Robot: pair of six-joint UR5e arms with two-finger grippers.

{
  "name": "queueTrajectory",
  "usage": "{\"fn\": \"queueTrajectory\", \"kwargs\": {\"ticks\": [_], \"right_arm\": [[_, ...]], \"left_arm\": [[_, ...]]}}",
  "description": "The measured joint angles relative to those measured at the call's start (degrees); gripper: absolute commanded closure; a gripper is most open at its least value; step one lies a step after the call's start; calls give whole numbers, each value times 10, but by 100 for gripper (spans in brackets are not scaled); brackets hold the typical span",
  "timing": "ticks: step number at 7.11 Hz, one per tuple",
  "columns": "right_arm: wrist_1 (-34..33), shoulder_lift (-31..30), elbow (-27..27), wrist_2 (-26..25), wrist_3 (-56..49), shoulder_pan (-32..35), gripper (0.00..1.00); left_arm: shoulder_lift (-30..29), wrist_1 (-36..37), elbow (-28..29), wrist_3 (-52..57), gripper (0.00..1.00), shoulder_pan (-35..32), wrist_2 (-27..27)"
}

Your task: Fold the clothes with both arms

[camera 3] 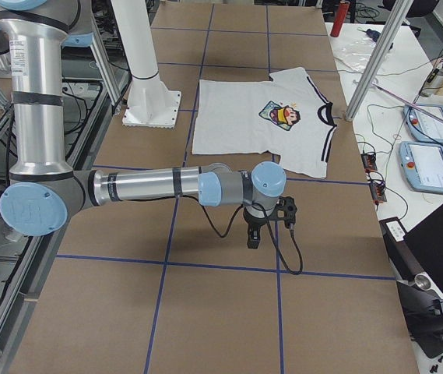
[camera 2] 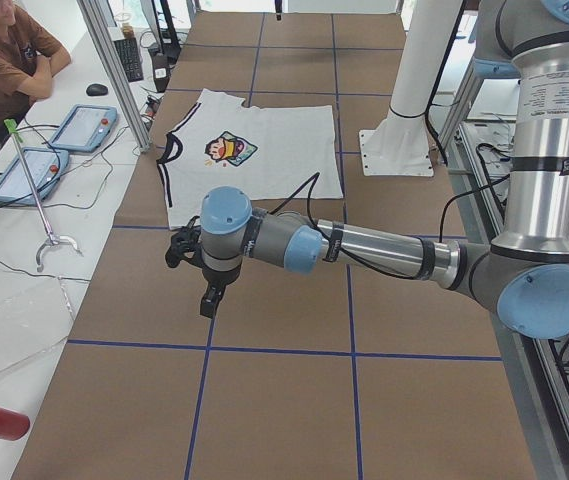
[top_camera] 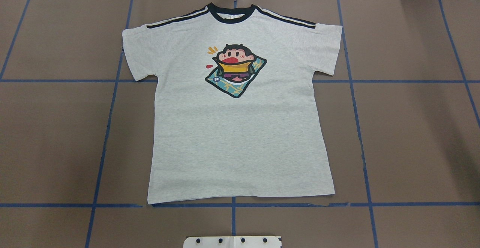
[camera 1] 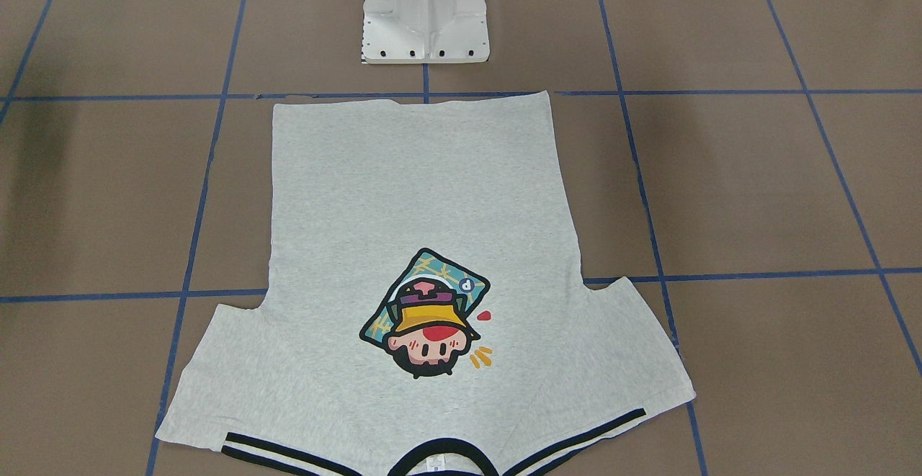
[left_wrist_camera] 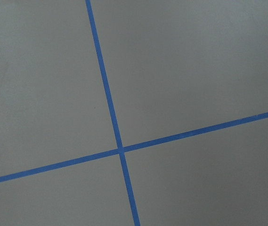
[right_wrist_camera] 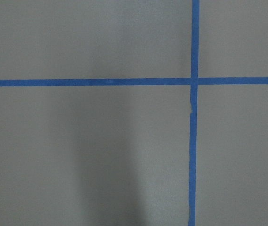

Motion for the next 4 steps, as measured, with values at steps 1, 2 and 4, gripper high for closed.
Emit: {"fn": "queueTrajectory", "kwargs": {"ticks": [1, 2, 4], "right_arm": [[0, 2, 0, -1, 0, 0, 0], [1, 3, 0, 0, 0, 0, 0], [21, 4, 1, -1, 1, -1, 0]], "left_arm": [[7, 1, -9, 0, 0, 1, -1], [19, 1, -25, 0, 0, 2, -1], [31, -3, -37, 0, 0, 3, -4]]}}
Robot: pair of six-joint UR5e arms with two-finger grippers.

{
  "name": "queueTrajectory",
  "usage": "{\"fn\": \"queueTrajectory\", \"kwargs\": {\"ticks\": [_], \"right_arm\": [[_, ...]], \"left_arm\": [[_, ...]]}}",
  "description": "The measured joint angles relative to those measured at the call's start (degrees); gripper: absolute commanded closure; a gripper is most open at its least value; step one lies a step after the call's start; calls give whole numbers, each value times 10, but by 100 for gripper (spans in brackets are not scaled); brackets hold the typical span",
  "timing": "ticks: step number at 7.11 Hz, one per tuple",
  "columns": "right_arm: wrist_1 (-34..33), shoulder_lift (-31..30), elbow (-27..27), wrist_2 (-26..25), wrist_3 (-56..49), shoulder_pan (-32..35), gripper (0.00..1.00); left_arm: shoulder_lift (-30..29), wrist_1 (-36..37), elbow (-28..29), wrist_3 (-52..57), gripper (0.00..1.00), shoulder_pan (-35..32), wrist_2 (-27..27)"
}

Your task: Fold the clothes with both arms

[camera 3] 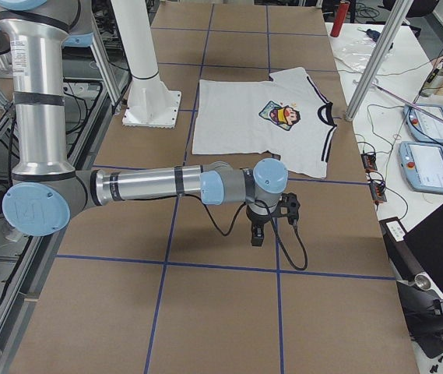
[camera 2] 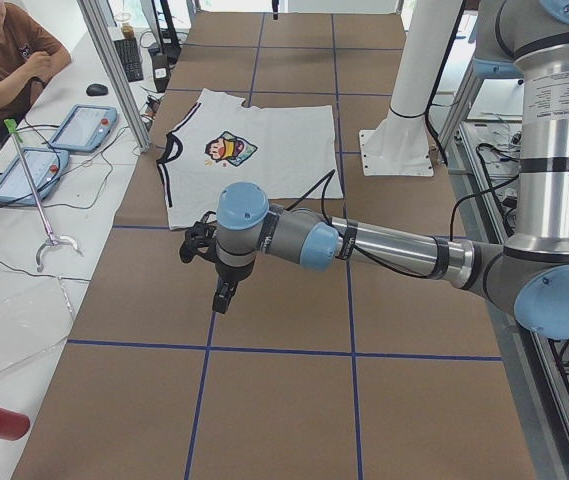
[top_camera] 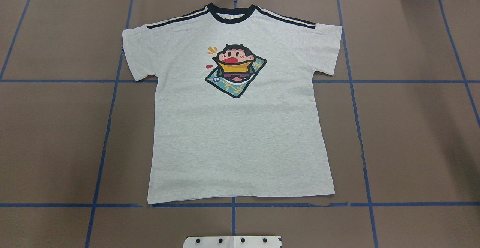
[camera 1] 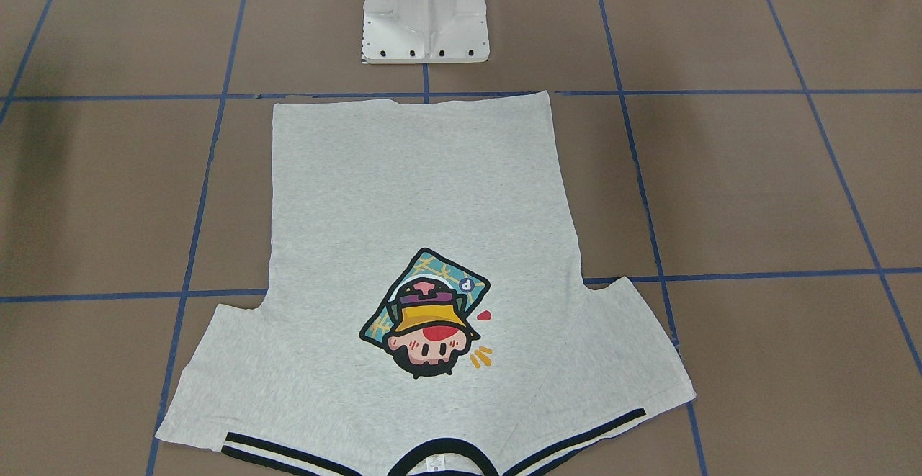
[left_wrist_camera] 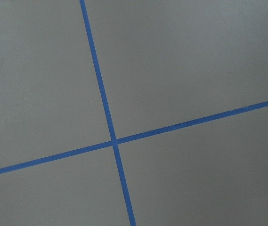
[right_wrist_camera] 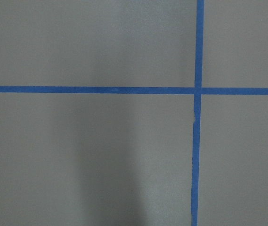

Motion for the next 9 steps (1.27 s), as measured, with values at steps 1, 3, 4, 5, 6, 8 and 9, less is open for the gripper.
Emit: {"fn": "queueTrajectory", "kwargs": {"ticks": [1, 3, 4, 5, 6, 8, 9], "right_arm": [[10, 0, 2, 0, 6, -3, 0], [64, 8, -3, -4, 76, -29, 0], [105, 27, -19, -13, 138, -50, 0], [137, 63, -50, -21, 192, -70, 0], [162, 104, -86, -26, 227, -85, 0], [244, 200, -194, -39, 306, -108, 3], [293, 244, -253, -49, 351, -119, 8]], "left_arm": [[1, -6, -5, 1, 0, 1, -1], [4, -15, -17, 1, 0, 1, -14], [4, -16, -19, 0, 0, 2, -29], [4, -17, -20, 0, 0, 2, -37], [2, -21, -20, 0, 0, 2, -40], [-5, -32, -16, -2, 0, 3, -41], [-7, -34, -14, -2, 0, 3, -42]]}}
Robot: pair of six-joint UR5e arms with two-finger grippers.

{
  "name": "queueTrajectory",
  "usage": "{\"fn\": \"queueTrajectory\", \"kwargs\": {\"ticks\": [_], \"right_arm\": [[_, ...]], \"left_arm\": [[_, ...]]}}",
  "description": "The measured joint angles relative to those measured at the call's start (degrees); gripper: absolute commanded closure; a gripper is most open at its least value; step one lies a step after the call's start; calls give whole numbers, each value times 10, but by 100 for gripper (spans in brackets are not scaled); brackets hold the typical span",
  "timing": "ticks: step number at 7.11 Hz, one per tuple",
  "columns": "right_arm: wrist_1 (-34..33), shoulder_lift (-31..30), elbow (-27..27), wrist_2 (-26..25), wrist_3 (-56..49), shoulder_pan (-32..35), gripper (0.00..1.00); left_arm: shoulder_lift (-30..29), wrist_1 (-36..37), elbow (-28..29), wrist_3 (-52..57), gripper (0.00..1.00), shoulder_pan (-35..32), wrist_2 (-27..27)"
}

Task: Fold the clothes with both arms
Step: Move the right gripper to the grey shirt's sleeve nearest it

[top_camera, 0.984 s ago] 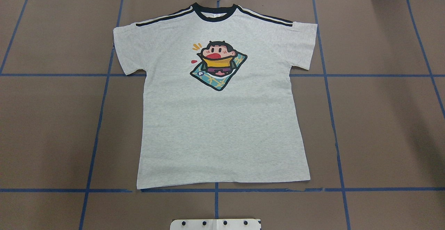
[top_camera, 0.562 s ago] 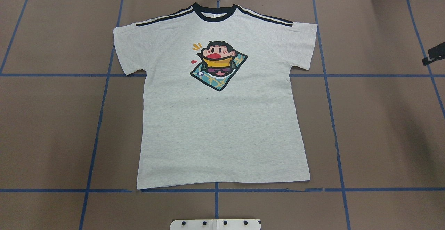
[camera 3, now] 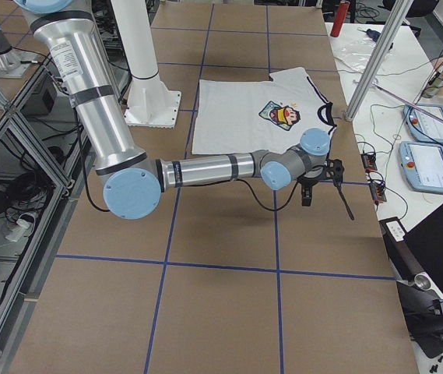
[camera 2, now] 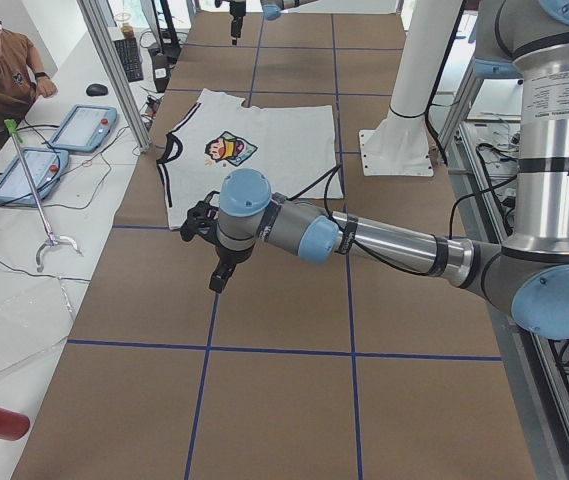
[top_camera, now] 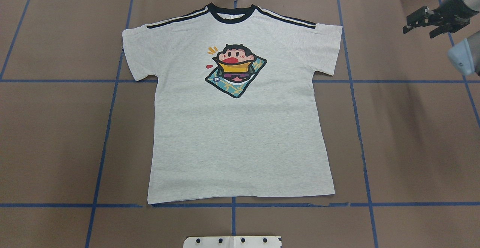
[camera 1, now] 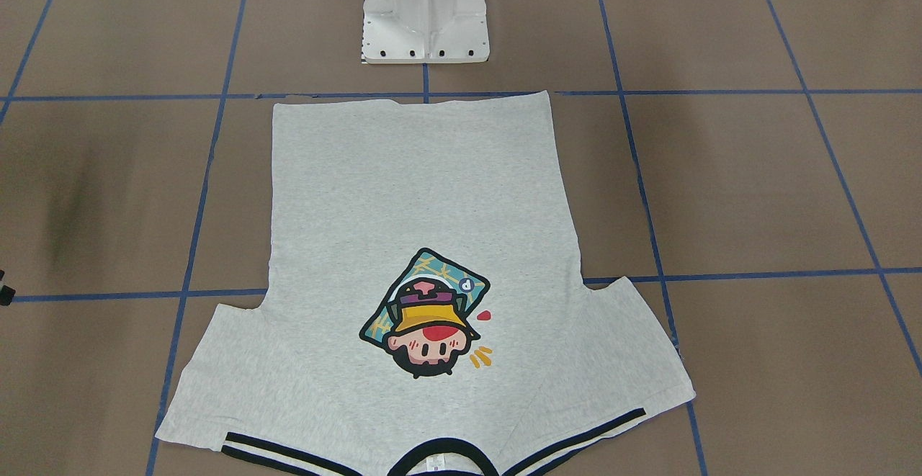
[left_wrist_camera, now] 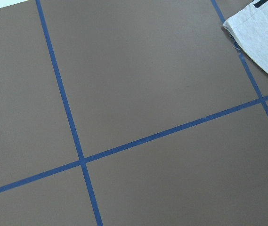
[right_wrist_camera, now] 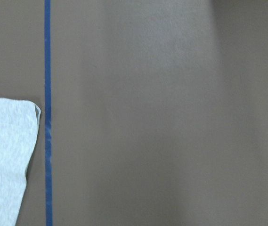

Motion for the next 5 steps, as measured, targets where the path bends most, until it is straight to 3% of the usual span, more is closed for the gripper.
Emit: {"fn": "queueTrajectory", "kwargs": {"ticks": [5], "right_arm": [[116, 134, -170, -118, 73, -87, 8]], "left_arm": [[5, -4, -5, 2, 0, 0, -4]]}}
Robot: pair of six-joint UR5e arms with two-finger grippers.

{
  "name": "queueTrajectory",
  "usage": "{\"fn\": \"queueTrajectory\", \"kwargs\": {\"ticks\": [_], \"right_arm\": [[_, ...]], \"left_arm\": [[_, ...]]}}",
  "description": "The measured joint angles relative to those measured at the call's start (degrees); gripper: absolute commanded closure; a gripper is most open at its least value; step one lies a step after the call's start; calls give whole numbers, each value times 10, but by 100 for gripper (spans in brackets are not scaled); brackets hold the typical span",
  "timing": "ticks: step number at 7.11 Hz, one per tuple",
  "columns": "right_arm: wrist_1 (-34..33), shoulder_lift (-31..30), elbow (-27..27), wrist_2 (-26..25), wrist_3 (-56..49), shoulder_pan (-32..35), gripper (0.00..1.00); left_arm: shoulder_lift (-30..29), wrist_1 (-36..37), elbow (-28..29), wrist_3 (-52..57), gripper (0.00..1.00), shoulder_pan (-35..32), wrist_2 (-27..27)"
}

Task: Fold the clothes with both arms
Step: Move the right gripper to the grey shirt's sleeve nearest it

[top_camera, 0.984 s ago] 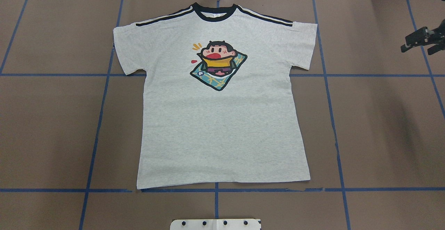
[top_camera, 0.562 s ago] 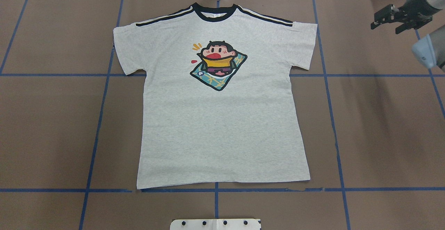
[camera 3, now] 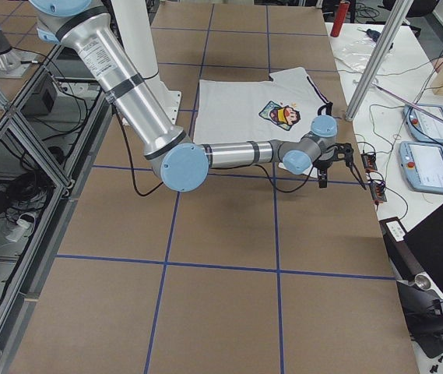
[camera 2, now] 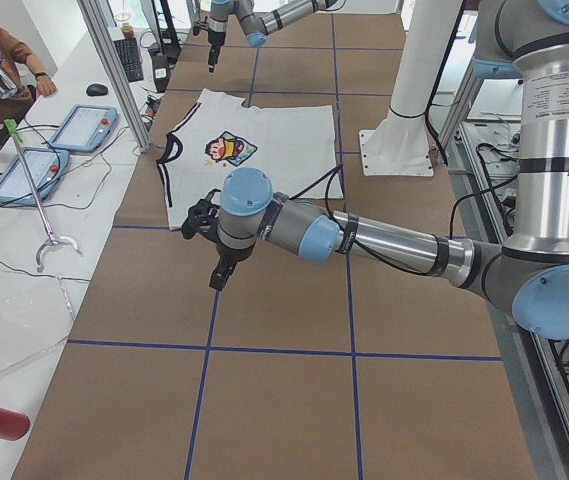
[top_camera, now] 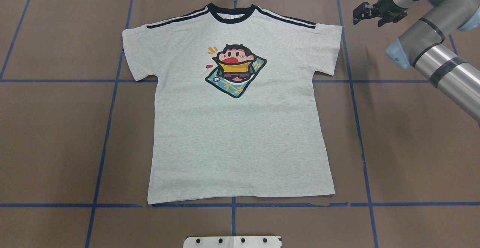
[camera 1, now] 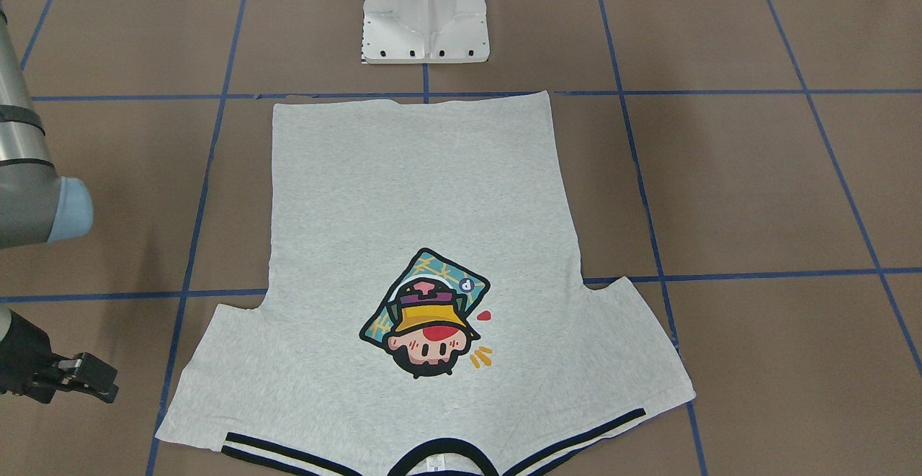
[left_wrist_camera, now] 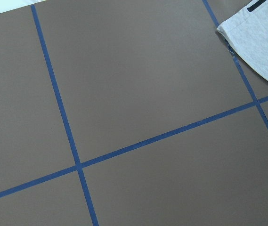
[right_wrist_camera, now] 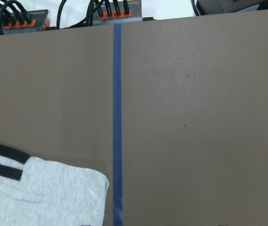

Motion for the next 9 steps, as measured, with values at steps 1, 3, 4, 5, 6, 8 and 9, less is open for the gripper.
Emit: {"fn": "queueTrajectory", "kwargs": {"ticks": [1, 3, 4, 5, 6, 8, 9], "right_arm": [[44, 17, -36, -40, 50, -22, 8], [92, 35, -69, -102, 144, -50, 12], [101, 43, -81, -122, 168, -58, 17], [108, 52, -96, -147, 177, -67, 26], [115, 57, -106, -162, 180, -73, 40], [119, 58, -112, -170, 181, -75, 100], [119, 58, -113, -171, 181, -75, 100]], "left_arm": [[1, 0, 0, 1, 0, 0, 0], [2, -1, 1, 2, 0, 0, 0], [2, -1, 2, 3, 0, 0, 0], [2, -1, 2, 4, 0, 0, 0], [2, -1, 2, 4, 0, 0, 1], [2, -1, 1, 5, 0, 0, 1], [2, -1, 1, 5, 0, 0, 1]]}}
